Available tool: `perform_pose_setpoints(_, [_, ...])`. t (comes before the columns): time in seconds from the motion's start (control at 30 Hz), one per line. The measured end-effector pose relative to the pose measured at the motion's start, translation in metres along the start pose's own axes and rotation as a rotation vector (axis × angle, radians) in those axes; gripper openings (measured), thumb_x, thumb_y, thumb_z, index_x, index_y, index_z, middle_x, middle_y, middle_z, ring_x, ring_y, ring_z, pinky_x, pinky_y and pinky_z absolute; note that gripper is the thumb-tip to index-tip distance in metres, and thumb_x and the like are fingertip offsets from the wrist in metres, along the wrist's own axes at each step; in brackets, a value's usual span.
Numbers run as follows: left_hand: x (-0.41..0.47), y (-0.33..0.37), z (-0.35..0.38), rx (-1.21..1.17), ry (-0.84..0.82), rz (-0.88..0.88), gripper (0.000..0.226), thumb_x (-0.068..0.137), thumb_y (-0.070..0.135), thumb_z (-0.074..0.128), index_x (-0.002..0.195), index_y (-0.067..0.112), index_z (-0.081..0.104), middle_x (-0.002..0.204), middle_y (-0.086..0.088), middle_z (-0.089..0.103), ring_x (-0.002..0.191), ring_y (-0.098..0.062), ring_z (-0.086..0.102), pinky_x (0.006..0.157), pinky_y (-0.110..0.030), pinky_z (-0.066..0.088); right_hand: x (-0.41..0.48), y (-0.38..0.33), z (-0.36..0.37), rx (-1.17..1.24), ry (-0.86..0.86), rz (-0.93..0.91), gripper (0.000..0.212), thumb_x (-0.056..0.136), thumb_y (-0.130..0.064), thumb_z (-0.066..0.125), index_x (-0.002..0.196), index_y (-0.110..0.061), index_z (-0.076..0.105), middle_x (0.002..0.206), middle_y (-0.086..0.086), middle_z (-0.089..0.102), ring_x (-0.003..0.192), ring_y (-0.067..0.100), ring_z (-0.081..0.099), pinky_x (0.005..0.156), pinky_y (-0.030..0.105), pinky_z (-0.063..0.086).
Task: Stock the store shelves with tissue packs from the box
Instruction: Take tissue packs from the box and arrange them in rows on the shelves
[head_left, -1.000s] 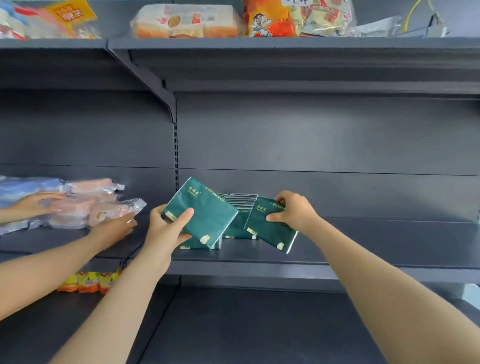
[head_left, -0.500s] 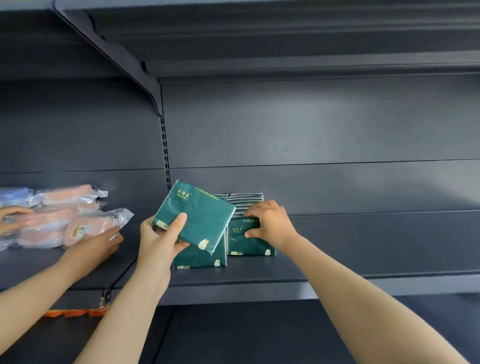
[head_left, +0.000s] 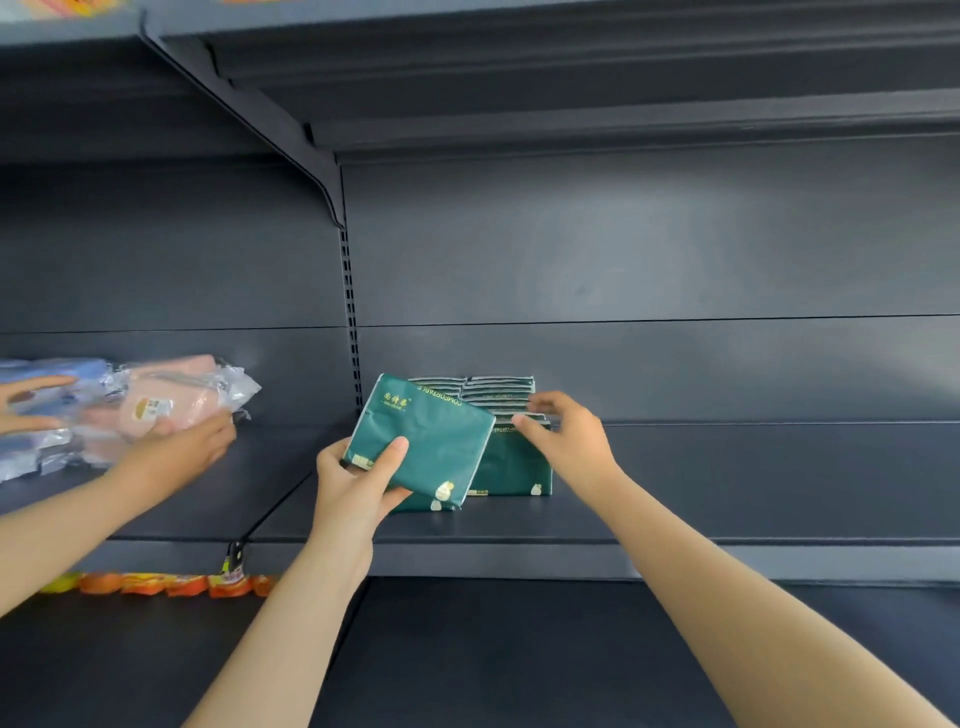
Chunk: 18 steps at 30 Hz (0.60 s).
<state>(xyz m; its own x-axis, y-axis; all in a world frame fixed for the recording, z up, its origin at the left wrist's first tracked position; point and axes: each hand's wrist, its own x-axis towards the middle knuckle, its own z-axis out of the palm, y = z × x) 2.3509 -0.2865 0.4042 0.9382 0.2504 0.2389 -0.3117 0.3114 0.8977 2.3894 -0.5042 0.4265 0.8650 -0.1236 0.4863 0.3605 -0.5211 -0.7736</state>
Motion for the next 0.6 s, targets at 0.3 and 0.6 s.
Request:
perform_pose_setpoints(0.3, [-0.035, -0.031, 0.033, -0.1, -0.096, -0.094, 0.05, 0.083, 0.01, 0.07, 0.125, 0.0, 0.045, 0.12, -0.016, 0.062, 0.103, -0.025, 0.067, 0.077, -0.038, 0.058, -0.079, -0.018, -0.008, 0.747, -0.06, 0.19, 0.022, 0.093, -0.025, 0.058, 0.11, -0.013, 0.062, 0.104, 0.002, 0.071, 0.096, 0.015, 0.068, 0.079, 0.029, 0.056])
perform_pose_setpoints(0.6, [-0.046, -0.029, 0.041, 0.409, -0.113, 0.058, 0.024, 0.084, 0.018, 0.07, 0.099, 0.017, 0.051, 0.106, -0.001, 0.062, 0.092, -0.011, 0.063, 0.075, -0.024, 0.055, -0.084, -0.01, -0.015, 0.449, 0.009, 0.156, 0.031, 0.079, -0.02, 0.075, 0.104, -0.02, 0.057, 0.091, -0.006, 0.069, 0.06, 0.009, 0.062, 0.059, 0.024, 0.053])
